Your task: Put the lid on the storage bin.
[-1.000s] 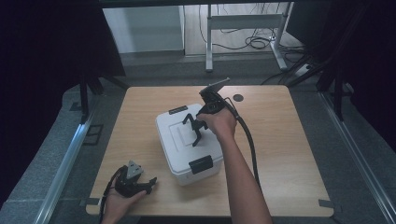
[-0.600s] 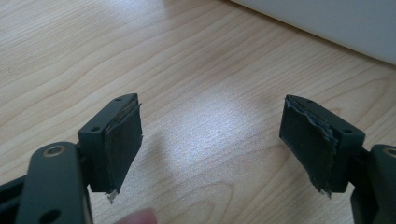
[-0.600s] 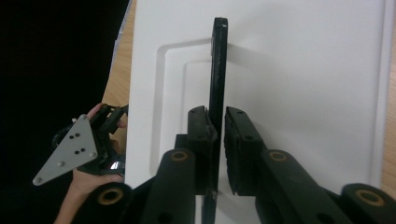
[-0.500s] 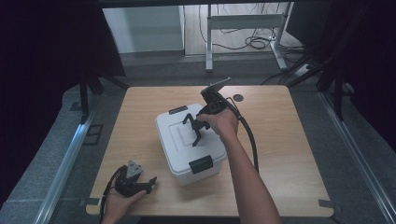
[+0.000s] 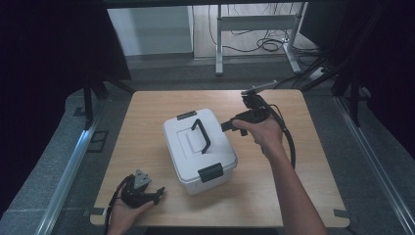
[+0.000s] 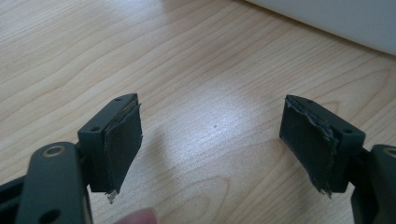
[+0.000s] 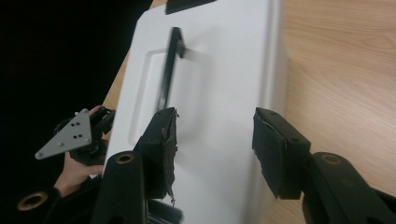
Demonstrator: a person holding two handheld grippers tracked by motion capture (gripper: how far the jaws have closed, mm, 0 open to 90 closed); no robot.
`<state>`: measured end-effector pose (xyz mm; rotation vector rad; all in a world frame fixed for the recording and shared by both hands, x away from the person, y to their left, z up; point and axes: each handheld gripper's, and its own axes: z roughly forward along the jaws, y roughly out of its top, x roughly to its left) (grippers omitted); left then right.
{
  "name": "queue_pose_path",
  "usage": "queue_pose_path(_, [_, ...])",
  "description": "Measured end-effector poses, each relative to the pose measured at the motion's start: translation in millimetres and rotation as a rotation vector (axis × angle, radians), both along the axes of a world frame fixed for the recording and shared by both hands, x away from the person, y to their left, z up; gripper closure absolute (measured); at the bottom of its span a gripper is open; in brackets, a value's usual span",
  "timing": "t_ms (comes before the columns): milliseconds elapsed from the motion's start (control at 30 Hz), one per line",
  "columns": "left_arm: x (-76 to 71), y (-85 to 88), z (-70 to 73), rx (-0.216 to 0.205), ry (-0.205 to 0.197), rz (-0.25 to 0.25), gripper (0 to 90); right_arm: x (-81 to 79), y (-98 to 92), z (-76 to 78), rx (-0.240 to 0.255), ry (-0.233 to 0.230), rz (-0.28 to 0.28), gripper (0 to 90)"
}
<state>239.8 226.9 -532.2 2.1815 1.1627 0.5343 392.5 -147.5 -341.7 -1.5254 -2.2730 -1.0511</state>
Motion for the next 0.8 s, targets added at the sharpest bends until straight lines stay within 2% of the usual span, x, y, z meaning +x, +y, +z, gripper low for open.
queue_pose_path(133, [-0.2, -0.8, -0.5, 0.001, 0.001, -0.002, 21.3, -7.2, -27.9, -9.5, 0.026, -0.008, -0.027, 48.4])
queue_pose_path(167, [-0.2, -0.8, -0.5, 0.001, 0.001, -0.002, 21.3, -7.2, -27.9, -9.5, 0.026, -0.008, -0.027, 48.4])
queue_pose_path(233, [0.6, -1.8, -2.0, 0.004, 0.006, 0.001, 21.3, -10.1, -45.2, -16.3, 0.032, -0.016, -0.051, 47.7])
queue_pose_path(300, [0.5, -2.2, -2.6, 0.006, 0.006, 0.001, 21.3, -11.1, -50.1, -18.8, 0.036, -0.023, -0.057, 47.5])
queue_pose_path(333, [0.5, -2.4, -3.1, 0.009, 0.008, -0.001, 21.3, -12.5, -58.9, -24.7, 0.052, -0.02, -0.067, 47.0])
queue_pose_path(433, [0.4, -2.9, -3.8, 0.01, 0.01, 0.0, 21.3, -14.5, -65.6, -29.4, 0.039, -0.026, -0.078, 46.5])
queue_pose_path(467, [0.2, -2.7, -3.8, 0.01, 0.009, 0.0, 21.3, -15.4, -69.3, -32.2, 0.055, -0.025, -0.083, 46.4])
queue_pose_path(533, [-0.2, -2.2, -3.9, 0.009, 0.008, 0.002, 21.3, -19.6, -77.4, -39.3, 0.041, -0.039, -0.102, 45.2])
queue_pose_path(600, [-0.8, -1.4, -4.0, 0.007, 0.01, 0.007, 21.3, -22.9, -82.6, -45.0, 0.072, -0.047, -0.113, 44.8])
queue_pose_path(667, [-0.9, -1.2, -4.1, 0.006, 0.01, 0.007, 21.3, -24.6, -84.3, -46.9, 0.06, -0.049, -0.112, 44.6])
queue_pose_path(700, [-0.9, -0.8, -3.9, 0.008, 0.011, 0.005, 21.3, -28.4, -88.6, -51.7, 0.075, -0.062, -0.123, 44.5])
queue_pose_path(767, [-0.9, -0.7, -4.0, 0.01, 0.012, 0.005, 21.3, -29.8, -90.5, -54.1, 0.074, -0.058, -0.119, 44.2])
queue_pose_path(800, [-0.8, -0.7, -4.1, 0.009, 0.012, 0.004, 21.3, -32.1, -92.9, -57.1, 0.064, -0.073, -0.12, 44.2])
